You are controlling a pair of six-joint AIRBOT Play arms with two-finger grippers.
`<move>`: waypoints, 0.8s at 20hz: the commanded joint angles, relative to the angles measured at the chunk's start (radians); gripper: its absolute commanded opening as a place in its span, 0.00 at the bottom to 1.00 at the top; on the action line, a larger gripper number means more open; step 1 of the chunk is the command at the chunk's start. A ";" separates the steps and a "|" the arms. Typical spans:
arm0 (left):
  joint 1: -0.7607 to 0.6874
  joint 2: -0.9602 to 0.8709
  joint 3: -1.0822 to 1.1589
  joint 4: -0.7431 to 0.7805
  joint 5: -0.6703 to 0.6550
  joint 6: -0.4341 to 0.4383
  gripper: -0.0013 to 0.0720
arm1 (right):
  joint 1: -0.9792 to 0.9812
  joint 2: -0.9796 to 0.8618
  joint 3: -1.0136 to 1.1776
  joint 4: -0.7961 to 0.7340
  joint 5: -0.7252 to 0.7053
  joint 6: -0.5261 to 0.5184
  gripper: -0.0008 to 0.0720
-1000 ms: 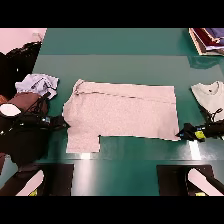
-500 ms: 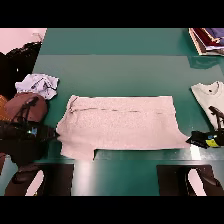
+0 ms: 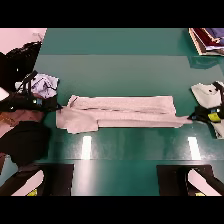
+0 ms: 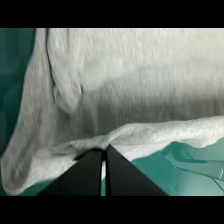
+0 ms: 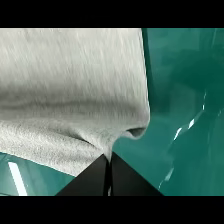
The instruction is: Fold the shirts.
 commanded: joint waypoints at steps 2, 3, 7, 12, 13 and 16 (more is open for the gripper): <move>0.001 -0.240 0.144 -0.047 0.065 0.032 0.05 | 0.089 -0.240 0.200 0.010 -0.063 0.041 0.03; 0.001 -0.275 0.171 -0.048 0.076 0.032 0.05 | 0.100 -0.283 0.241 0.014 -0.066 0.045 0.03; 0.001 -0.340 0.245 -0.063 0.155 0.032 0.13 | 0.116 -0.431 0.405 0.044 -0.065 0.059 0.05; 0.001 -0.339 0.306 -0.096 0.132 0.028 0.72 | 0.095 -0.537 0.550 0.122 -0.025 0.043 0.62; 0.001 -0.339 0.325 -0.096 0.097 0.028 0.72 | 0.082 -0.536 0.547 0.108 -0.007 0.018 0.62; 0.001 -0.339 0.341 -0.110 0.016 0.067 0.04 | 0.026 -0.531 0.480 0.111 0.032 -0.056 0.62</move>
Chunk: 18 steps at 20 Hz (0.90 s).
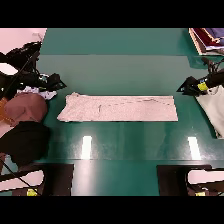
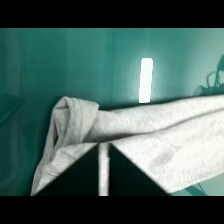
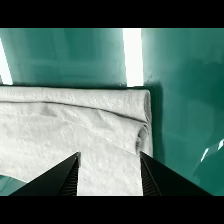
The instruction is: Fold the shirts.
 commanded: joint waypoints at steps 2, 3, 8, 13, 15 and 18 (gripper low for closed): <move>0.001 -0.003 0.024 -0.030 -0.086 0.044 0.05 | -0.093 -0.013 -0.092 0.010 0.049 -0.088 0.62; -0.006 -0.003 0.024 -0.032 -0.086 0.044 0.05 | -0.117 -0.013 -0.129 0.011 0.047 -0.103 0.64; -0.143 -0.003 0.024 -0.027 -0.025 0.044 0.05 | -0.178 -0.030 -0.290 0.063 -0.023 -0.193 0.78; -0.323 -0.009 0.024 -0.025 0.061 0.035 0.05 | -0.099 -0.108 -0.275 0.167 -0.017 -0.236 0.77; -0.389 -0.030 0.024 -0.024 0.068 0.003 0.05 | -0.053 -0.119 -0.256 0.171 -0.017 -0.236 0.63; -0.493 -0.100 0.024 -0.026 0.096 -0.045 0.05 | -0.006 -0.119 -0.233 0.166 -0.011 -0.236 0.27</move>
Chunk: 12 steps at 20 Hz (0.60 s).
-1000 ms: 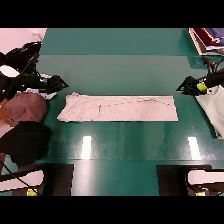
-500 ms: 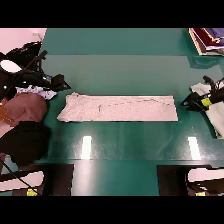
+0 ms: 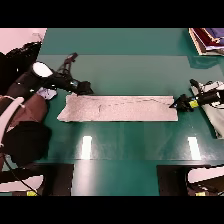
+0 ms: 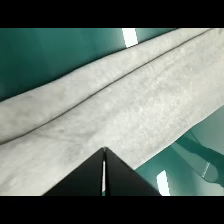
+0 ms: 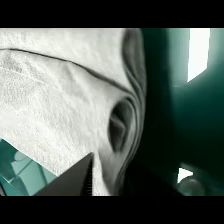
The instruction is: Fold the shirts.
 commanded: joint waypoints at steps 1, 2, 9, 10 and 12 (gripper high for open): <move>-0.133 -0.076 0.001 0.000 0.054 -0.040 0.05 | 0.051 -0.006 0.027 0.012 0.032 -0.006 0.13; -0.165 -0.101 0.002 0.000 0.080 -0.040 0.05 | 0.051 0.002 0.029 0.012 0.049 -0.007 0.03; -0.272 -0.356 0.261 -0.004 0.051 -0.085 0.05 | 0.084 0.250 0.121 0.116 0.083 0.083 0.03; -0.284 -0.389 0.305 -0.004 0.036 -0.089 0.05 | 0.103 0.274 0.170 0.124 0.086 0.103 0.03; -0.303 -0.440 0.377 -0.004 0.013 -0.090 0.05 | 0.156 0.290 0.293 0.122 0.118 0.149 0.03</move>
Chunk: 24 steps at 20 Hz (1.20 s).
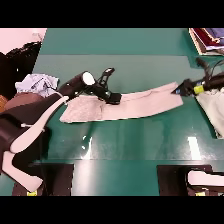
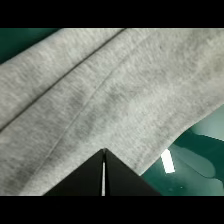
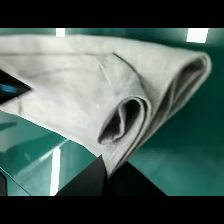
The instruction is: Fold the shirts.
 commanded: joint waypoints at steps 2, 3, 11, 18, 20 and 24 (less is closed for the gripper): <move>-0.040 -0.103 0.129 0.005 -0.022 -0.022 0.05 | 0.107 0.051 0.223 0.026 0.062 0.112 0.03; -0.040 -0.105 0.129 0.006 -0.011 -0.033 0.05 | 0.134 0.051 0.266 0.026 0.068 0.126 0.03; -0.040 -0.116 0.129 -0.008 0.056 -0.039 0.05 | 0.346 0.051 0.457 0.026 0.007 0.147 0.03; -0.018 -0.088 0.132 0.013 -0.044 -0.037 0.05 | 0.473 -0.025 0.460 0.026 -0.001 0.107 0.03; 0.019 -0.044 0.132 0.064 -0.084 -0.037 0.05 | 0.505 -0.047 0.460 0.027 -0.010 0.107 0.03; 0.173 0.108 0.132 0.188 -0.160 -0.037 0.05 | 0.595 -0.082 0.460 0.028 -0.085 0.107 0.03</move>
